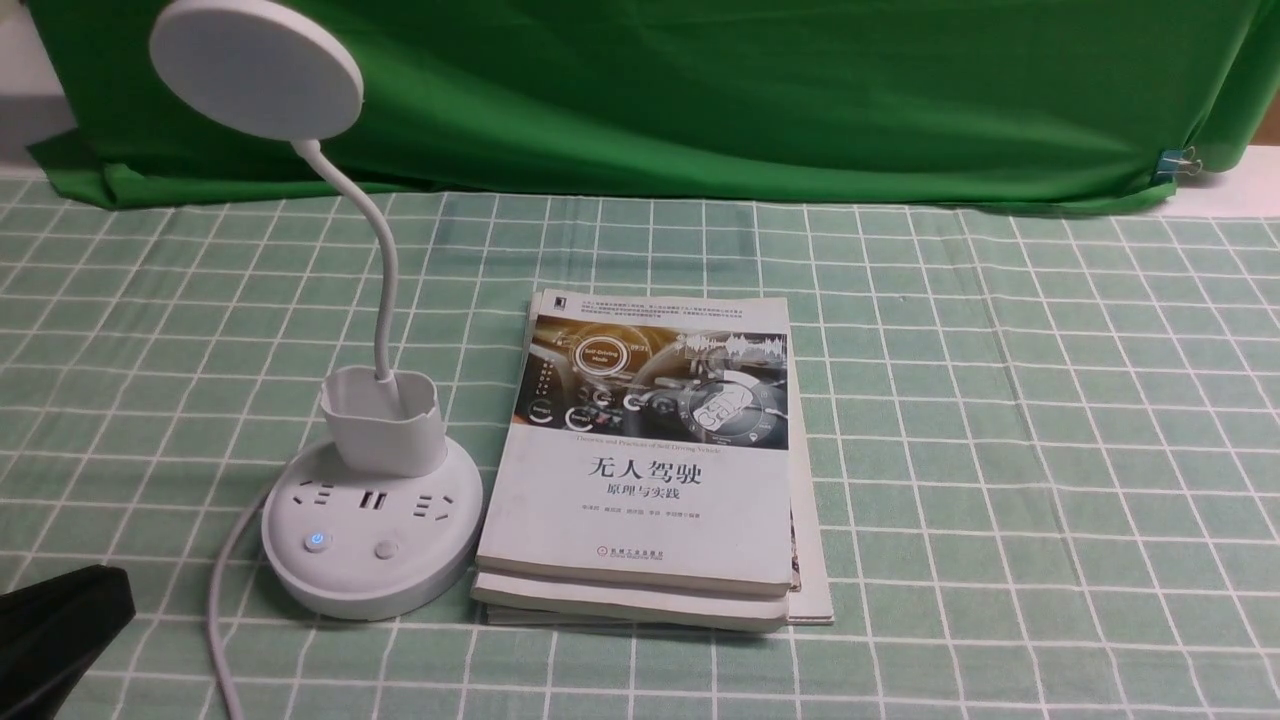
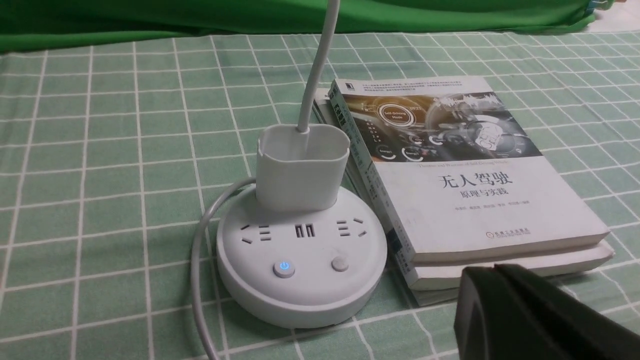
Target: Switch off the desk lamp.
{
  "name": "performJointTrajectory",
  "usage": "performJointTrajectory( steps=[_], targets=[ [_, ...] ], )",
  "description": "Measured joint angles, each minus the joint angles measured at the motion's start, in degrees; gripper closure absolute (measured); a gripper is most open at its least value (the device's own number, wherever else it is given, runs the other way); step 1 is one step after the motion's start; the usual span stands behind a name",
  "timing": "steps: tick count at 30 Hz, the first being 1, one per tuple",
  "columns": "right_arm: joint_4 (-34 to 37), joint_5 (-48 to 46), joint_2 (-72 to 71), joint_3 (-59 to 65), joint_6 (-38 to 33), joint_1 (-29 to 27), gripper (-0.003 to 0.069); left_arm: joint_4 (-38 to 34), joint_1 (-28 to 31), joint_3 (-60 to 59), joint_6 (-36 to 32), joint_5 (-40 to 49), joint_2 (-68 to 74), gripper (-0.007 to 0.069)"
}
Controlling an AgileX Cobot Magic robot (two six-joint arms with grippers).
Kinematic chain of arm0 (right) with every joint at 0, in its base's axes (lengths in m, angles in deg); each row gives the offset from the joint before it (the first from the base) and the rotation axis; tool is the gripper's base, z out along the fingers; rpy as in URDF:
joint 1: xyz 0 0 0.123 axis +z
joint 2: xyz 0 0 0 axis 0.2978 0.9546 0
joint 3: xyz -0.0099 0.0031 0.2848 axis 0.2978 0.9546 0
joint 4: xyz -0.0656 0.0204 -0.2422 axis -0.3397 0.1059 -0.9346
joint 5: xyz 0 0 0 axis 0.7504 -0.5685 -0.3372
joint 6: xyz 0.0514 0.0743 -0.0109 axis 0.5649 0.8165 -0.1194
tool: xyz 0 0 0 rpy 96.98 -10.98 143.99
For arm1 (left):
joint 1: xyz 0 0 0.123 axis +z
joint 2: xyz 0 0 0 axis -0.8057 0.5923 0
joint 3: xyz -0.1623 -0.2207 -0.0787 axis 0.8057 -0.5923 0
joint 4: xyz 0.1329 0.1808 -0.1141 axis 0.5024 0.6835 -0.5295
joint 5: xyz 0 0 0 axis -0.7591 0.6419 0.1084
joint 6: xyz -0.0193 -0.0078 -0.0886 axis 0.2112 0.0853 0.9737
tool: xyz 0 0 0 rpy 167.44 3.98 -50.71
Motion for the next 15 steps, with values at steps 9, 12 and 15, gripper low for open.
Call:
performJointTrajectory(
  steps=[9, 12, 15],
  targets=[
    [0.0, 0.0, 0.0, 0.0, 0.0, 0.0, 0.0417, 2.8, 2.6, -1.1, 0.0, -2.2, -1.6, 0.0624],
    [0.0, 0.0, 0.0, 0.0, 0.0, 0.0, 0.0417, 2.7, 6.4, -4.1, 0.0, -5.7, -4.8, 0.0624],
    [0.0, 0.0, 0.0, 0.0, 0.0, 0.0, 0.0417, 2.7, 10.3, -8.3, 0.0, -8.3, -8.4, 0.0624]
  ],
)
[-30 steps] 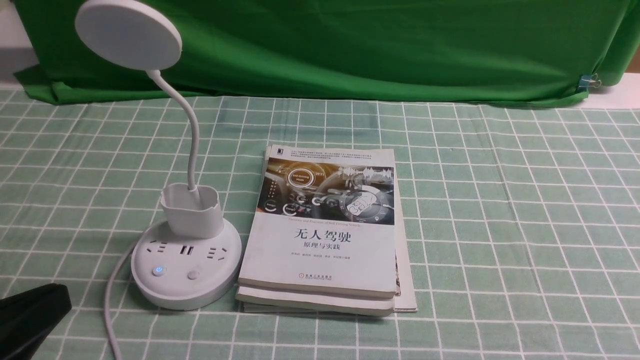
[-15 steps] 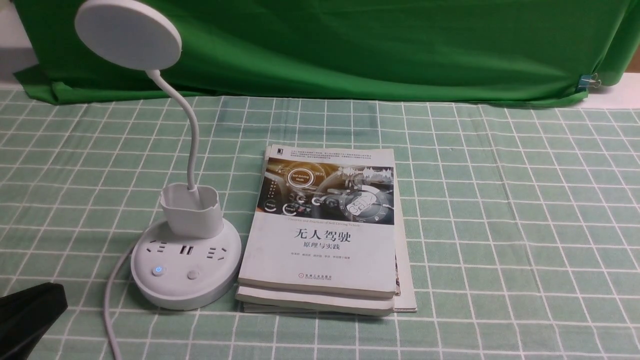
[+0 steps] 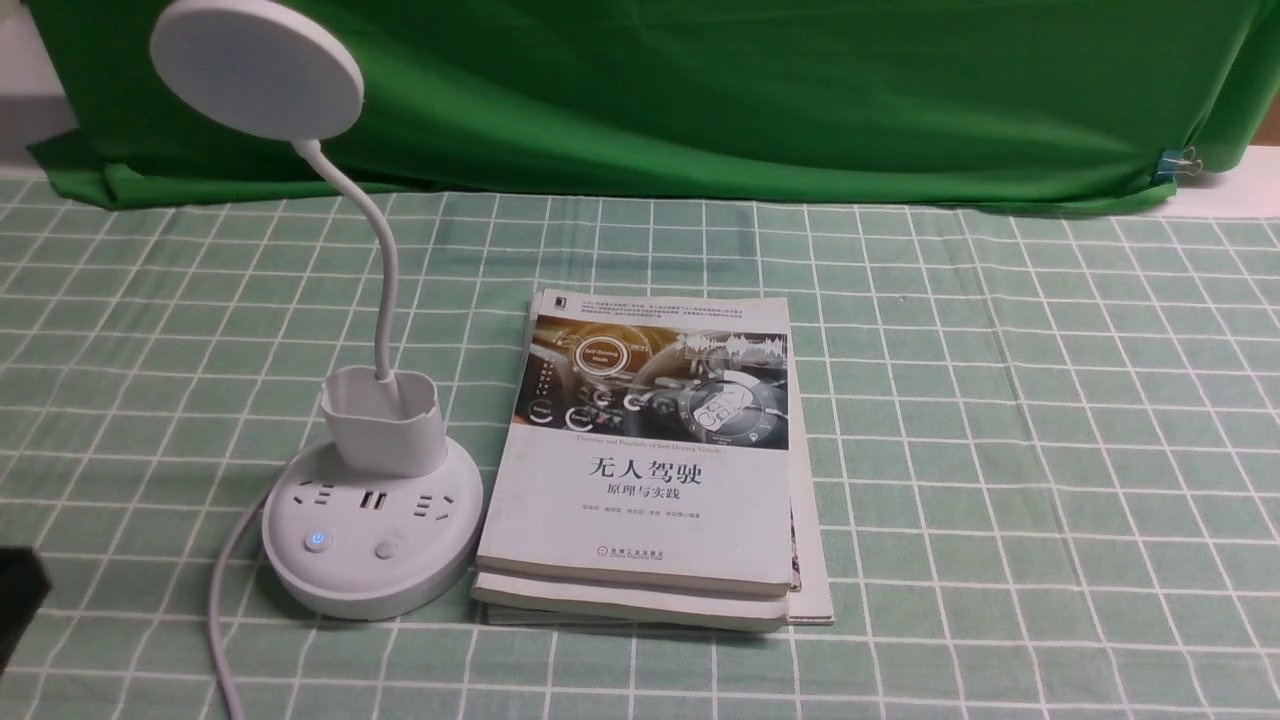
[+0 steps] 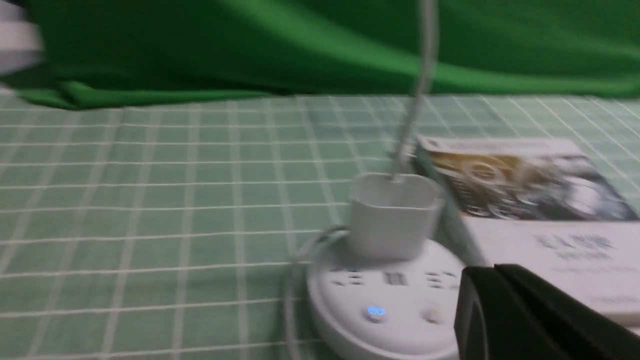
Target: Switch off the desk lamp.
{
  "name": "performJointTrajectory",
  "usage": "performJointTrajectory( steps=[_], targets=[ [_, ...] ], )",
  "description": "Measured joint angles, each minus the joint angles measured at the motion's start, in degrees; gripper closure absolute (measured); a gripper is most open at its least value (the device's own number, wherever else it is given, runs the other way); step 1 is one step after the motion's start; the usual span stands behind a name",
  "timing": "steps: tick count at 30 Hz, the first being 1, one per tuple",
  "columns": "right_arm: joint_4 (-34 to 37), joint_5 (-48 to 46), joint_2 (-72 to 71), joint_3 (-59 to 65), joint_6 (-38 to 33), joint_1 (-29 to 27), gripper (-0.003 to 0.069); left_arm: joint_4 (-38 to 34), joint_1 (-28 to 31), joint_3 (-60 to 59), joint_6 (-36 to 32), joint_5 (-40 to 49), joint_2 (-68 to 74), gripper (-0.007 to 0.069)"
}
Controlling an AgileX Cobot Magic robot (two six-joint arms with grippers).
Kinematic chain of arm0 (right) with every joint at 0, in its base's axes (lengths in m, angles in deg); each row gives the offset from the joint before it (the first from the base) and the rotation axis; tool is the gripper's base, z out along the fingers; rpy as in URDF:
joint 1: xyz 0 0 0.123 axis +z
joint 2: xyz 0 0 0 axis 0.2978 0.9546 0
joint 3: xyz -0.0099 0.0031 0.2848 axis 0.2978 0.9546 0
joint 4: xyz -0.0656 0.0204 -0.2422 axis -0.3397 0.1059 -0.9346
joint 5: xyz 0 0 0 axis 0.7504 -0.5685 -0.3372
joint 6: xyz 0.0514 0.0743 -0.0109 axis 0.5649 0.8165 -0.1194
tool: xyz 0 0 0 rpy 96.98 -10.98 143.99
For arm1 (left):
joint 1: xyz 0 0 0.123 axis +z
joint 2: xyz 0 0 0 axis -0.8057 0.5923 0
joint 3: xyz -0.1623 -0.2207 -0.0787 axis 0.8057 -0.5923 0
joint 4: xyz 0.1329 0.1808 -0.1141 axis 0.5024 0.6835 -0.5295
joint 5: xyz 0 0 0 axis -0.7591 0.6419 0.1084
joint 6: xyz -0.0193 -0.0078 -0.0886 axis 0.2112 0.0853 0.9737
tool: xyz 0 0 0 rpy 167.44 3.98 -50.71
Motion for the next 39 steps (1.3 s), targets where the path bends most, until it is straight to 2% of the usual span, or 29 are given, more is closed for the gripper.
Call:
performJointTrajectory(
  steps=[5, 15, 39],
  targets=[
    [0.0, 0.0, 0.0, 0.0, 0.0, 0.0, 0.0417, -0.1, 4.5, -7.2, 0.1, -0.9, -6.2, 0.0624],
    [0.0, 0.0, 0.0, 0.0, 0.0, 0.0, 0.0417, -0.5, 4.9, -14.4, 2.0, -3.8, -7.8, 0.0624],
    [0.0, 0.0, 0.0, 0.0, 0.0, 0.0, 0.0417, -1.7, 7.6, -14.7, 3.2, -5.4, -7.8, 0.0624]
  ],
)
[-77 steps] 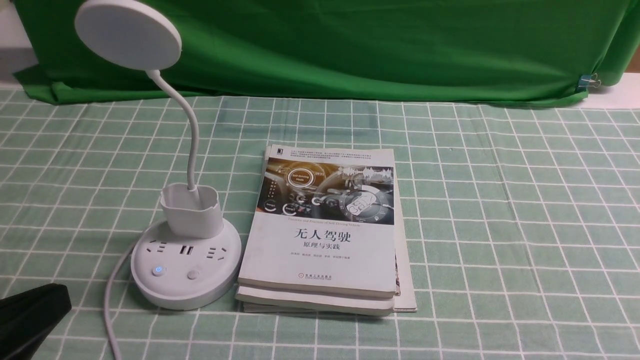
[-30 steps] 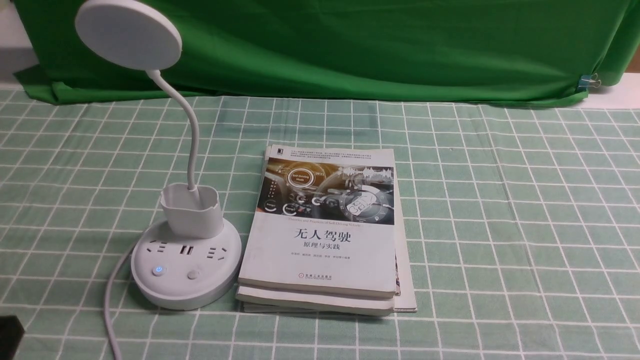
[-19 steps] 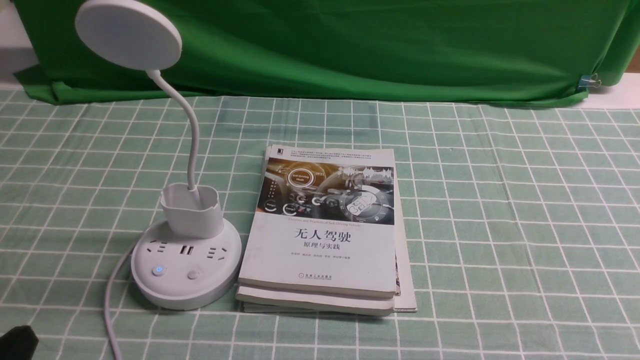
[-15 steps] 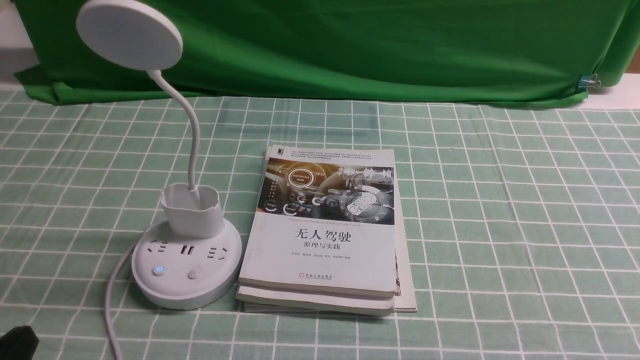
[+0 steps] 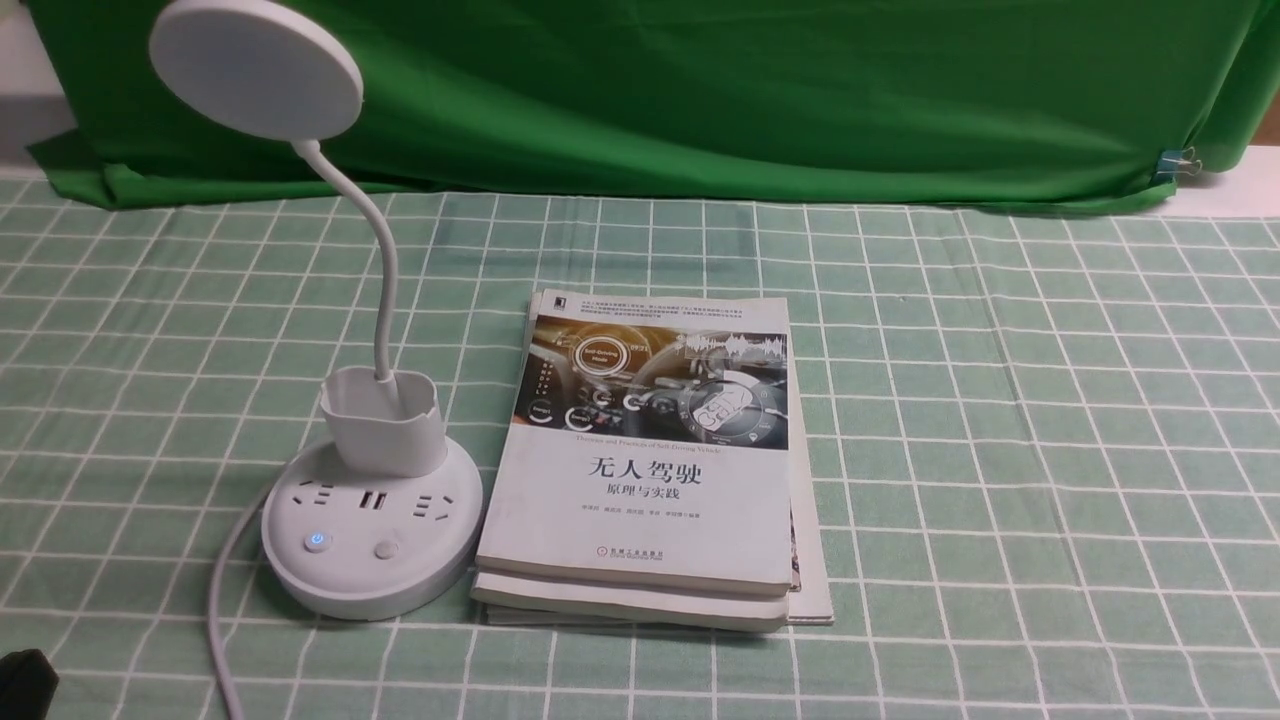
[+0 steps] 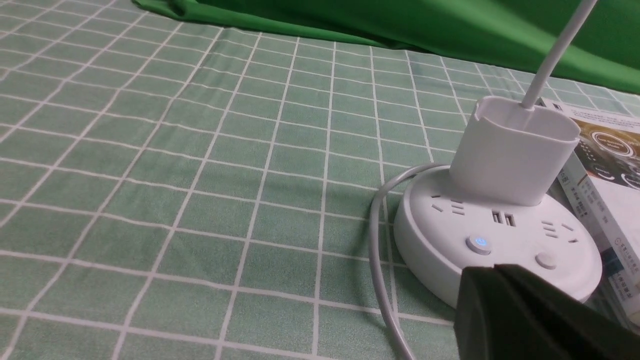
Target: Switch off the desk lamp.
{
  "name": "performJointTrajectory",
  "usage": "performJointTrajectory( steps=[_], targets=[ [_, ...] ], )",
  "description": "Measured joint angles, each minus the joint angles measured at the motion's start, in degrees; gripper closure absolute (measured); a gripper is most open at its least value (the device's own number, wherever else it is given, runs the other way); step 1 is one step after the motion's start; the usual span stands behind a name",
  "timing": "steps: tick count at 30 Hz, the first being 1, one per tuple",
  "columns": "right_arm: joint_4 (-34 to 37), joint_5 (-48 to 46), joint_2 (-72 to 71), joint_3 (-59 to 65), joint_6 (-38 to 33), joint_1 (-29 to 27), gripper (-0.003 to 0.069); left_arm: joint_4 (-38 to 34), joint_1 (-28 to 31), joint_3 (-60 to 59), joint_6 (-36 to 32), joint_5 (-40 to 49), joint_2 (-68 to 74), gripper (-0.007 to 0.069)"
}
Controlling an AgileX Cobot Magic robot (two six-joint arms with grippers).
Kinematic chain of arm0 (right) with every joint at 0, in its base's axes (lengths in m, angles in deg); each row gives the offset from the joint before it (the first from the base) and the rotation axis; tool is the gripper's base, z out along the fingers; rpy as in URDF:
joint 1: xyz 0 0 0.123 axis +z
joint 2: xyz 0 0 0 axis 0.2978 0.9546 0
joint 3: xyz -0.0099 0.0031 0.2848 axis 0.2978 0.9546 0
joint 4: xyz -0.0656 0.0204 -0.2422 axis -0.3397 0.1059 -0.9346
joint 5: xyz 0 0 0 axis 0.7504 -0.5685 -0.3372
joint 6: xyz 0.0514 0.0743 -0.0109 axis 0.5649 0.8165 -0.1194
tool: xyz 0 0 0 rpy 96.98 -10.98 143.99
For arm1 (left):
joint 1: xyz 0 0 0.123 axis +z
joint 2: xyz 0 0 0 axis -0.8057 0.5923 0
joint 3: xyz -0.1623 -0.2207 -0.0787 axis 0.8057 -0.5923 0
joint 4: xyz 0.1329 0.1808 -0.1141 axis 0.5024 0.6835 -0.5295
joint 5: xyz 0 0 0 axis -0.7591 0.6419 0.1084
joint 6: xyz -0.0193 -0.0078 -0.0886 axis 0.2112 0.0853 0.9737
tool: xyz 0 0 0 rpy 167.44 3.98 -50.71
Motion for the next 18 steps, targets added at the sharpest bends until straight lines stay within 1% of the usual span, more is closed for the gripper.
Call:
performJointTrajectory(
  steps=[18],
  targets=[
    [0.0, 0.0, 0.0, 0.0, 0.0, 0.0, 0.0417, 0.4, 0.0, 0.0, 0.0, 0.0, 0.0, 0.0624]
  ],
)
